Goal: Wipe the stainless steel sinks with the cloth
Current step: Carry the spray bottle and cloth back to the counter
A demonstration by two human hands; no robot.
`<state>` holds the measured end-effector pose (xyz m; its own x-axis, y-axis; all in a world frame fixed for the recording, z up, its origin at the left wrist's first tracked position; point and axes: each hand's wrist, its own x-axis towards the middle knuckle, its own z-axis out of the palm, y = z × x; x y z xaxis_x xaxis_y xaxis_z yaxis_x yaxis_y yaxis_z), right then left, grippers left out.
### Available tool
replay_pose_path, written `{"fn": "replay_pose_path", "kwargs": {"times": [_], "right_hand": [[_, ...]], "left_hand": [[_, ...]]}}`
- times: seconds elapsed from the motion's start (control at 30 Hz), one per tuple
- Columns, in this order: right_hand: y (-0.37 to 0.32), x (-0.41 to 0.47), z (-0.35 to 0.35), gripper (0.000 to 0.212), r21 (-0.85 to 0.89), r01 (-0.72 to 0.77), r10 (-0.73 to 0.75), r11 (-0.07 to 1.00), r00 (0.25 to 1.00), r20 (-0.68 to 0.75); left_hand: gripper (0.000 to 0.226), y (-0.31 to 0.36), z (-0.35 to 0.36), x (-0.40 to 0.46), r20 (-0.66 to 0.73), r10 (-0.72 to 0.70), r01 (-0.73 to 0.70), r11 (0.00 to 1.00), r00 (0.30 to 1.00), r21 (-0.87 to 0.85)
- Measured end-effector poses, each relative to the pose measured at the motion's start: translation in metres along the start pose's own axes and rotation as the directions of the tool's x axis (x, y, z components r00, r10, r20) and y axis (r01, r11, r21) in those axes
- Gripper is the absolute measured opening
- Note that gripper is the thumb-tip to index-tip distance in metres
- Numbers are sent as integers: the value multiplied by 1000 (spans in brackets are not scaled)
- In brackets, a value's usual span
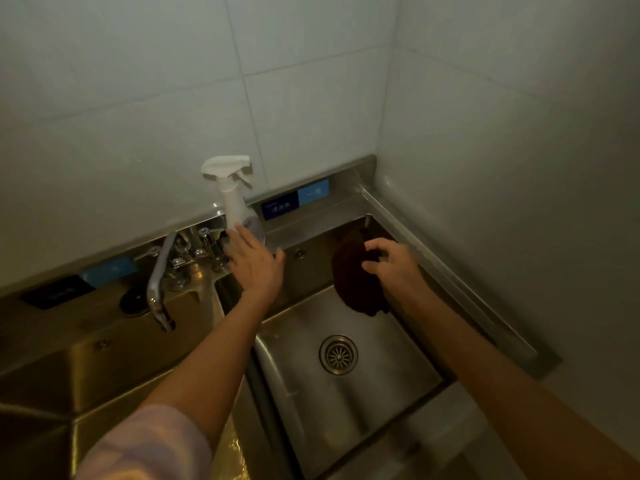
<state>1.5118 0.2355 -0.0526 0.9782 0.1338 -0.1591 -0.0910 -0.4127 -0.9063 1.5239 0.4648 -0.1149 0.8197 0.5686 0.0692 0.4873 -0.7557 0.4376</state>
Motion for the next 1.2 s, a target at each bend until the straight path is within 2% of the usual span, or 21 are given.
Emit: {"fn": "replay_pose_path", "kwargs": {"times": [0.13, 0.3, 0.53, 0.73, 0.93, 1.2], "right_hand": [[5, 24, 9, 29, -95, 11, -9, 995, 1000, 20], [13, 38, 14, 30, -128, -28, 30, 991, 999, 19], [13, 39, 15, 29, -182, -50, 57, 982, 998, 31], [2, 33, 13, 28, -195, -44, 50, 980, 998, 27], [3, 21, 11, 26, -195, -63, 70, 979, 997, 29], [6, 15, 7, 29, -189, -73, 73, 979, 997, -9]], "left_hand": [[97, 4, 16, 41, -157, -15, 8, 999, 988, -44], [94, 8, 21, 78, -318, -77, 43, 993, 945, -113], [79, 22, 31, 103, -420, -174, 83, 971, 891, -225], [77, 19, 39, 108, -493, -214, 83, 958, 843, -274], [76, 19, 38, 107, -506, -204, 70, 960, 838, -272], [77, 44, 32, 77, -413, -66, -51, 963, 908, -265]]}}
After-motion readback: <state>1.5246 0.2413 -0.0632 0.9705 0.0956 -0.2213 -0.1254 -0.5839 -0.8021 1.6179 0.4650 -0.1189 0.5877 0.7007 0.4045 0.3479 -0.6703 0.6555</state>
